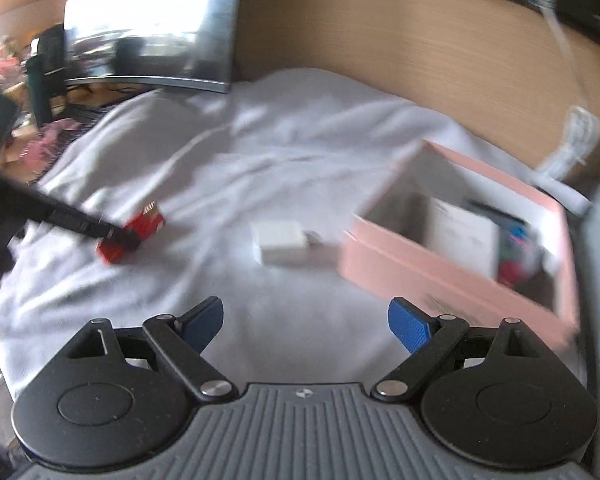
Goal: Organize rigid objects
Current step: 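Grasp the red lighter with the left tool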
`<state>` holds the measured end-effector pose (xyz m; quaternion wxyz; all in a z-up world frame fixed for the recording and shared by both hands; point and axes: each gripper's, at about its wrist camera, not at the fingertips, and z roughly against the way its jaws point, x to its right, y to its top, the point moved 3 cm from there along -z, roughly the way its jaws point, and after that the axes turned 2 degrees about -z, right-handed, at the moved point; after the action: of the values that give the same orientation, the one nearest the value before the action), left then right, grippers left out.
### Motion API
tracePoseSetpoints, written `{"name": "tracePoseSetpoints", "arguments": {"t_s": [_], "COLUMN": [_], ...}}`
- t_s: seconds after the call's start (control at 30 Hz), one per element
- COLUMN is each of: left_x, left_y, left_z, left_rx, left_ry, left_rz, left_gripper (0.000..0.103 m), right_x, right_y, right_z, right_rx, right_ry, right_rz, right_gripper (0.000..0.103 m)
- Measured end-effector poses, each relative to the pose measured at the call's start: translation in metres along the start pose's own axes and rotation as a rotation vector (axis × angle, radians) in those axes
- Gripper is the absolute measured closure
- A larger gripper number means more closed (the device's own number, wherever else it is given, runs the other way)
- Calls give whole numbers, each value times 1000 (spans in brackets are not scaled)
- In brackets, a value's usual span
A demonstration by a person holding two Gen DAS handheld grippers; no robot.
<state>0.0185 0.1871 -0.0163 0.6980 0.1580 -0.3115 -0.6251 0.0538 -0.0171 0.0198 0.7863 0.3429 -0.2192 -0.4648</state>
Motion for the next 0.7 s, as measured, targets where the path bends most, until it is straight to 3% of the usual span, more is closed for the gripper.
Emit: {"name": "tracePoseSetpoints", "arguments": {"t_s": [0.17,0.27,0.37,0.47,0.6,0.7], "left_x": [7,11,13,12,15,26], "left_y": [-20,-25,-30,-32,-29,-25], "left_z": [15,17,20,21,16,9], "left_rx": [9,3,3,5,2,-4], "left_ry": [16,25,18,7,-22,-49], "left_rz": [78,107,113,119,102,59], "left_gripper": [85,85,85,85,85,83], "right_x": [-21,-31,-37,-44,-45,-43], "right_y": [30,41,44,44,33,10], "right_z": [-51,-87,-111,-110,-86,-61], "right_rx": [5,-42,-72,-79,-110,-116], "right_ry": [39,12,-30,-37,53,43], "right_rz": [33,65,92,130,116,137], "right_gripper": [14,28,33,59,59,59]}}
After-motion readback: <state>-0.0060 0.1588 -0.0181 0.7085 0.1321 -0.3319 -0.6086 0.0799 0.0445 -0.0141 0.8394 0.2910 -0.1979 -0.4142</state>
